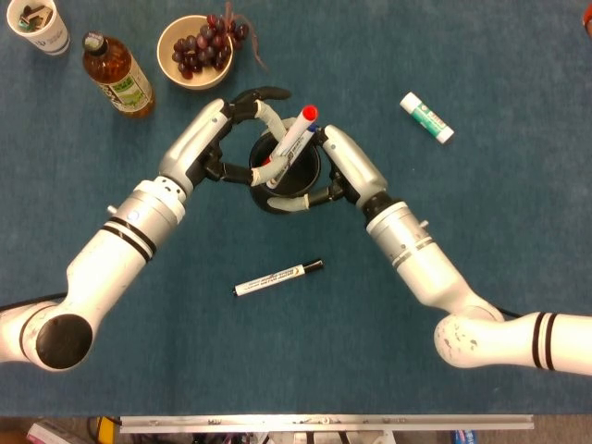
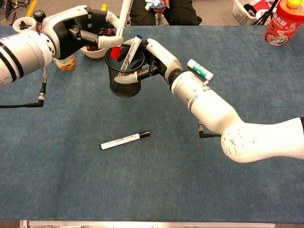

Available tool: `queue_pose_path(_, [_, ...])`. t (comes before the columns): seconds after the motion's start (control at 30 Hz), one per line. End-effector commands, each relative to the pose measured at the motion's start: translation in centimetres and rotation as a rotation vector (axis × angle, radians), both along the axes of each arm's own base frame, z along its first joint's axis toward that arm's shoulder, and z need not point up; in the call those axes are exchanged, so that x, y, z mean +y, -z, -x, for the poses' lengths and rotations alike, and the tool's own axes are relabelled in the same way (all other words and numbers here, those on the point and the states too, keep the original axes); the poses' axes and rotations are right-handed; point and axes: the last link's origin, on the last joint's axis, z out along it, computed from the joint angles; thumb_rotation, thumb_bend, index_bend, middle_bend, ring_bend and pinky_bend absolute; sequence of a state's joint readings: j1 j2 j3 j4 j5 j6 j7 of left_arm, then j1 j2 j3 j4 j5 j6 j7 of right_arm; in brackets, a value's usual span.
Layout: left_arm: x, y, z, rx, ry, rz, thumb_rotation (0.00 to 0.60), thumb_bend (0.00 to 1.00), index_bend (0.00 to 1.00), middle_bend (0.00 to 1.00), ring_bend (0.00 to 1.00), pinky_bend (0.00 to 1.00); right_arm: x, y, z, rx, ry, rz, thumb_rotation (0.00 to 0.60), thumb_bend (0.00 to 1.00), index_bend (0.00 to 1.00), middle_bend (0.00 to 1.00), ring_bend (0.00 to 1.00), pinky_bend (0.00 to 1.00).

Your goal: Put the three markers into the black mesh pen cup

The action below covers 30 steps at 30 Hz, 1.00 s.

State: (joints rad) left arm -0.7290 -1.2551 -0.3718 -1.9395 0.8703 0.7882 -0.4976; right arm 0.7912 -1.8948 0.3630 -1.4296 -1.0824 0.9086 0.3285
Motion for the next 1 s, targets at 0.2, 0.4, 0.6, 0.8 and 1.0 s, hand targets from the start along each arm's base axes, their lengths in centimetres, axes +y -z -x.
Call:
queue_pose_path(0.2, [-0.1, 0.6, 0.1, -0.014, -0.015, -0.002, 0.6, 0.31, 0.53, 0.16, 0.05, 0.13, -0.1, 0.2, 0.0, 0.005, 0.014, 0.009, 0.6, 0.32, 0.48, 0.43, 0.33, 0.43])
queue_pose_path(0.4, [0.0, 0.8, -0.1, -0.031, -0.024, 0.002, 0.6, 0.31, 0.53, 0.16, 0.05, 0.13, -0.2, 0.5, -0.3, -0.004, 0.032, 0.005, 0.6, 0.31, 0.48, 0.43, 0.33, 0.43])
queue_pose_path(0.6, [0.0, 1.4, -0.2, -0.036, -0.028, -0.01, 0.6, 0.31, 0.53, 0.16, 0.05, 0.13, -0.2, 0.6, -0.6, -0.014, 0.045, 0.01, 0.6, 0.31, 0.48, 0.43, 0.33, 0.43])
queue_pose_path(0.8, [-0.1, 1.9, -0.1, -0.027, -0.022, -0.028, 0.6, 0.31, 0.53, 0.15, 0.04, 0.13, -0.1, 0.6, -0.9, -0.022, 0.057, 0.016, 0.6, 0.31, 0.48, 0.43, 0.32, 0.42])
queue_pose_path(1.0, [-0.3, 2.2, 0.0, -0.017, -0.007, -0.05, 0.6, 0.31, 0.52, 0.12, 0.02, 0.13, 0.0, 0.8, -1.2, -0.031, 0.063, 0.014, 0.6, 0.31, 0.48, 0.43, 0.32, 0.42])
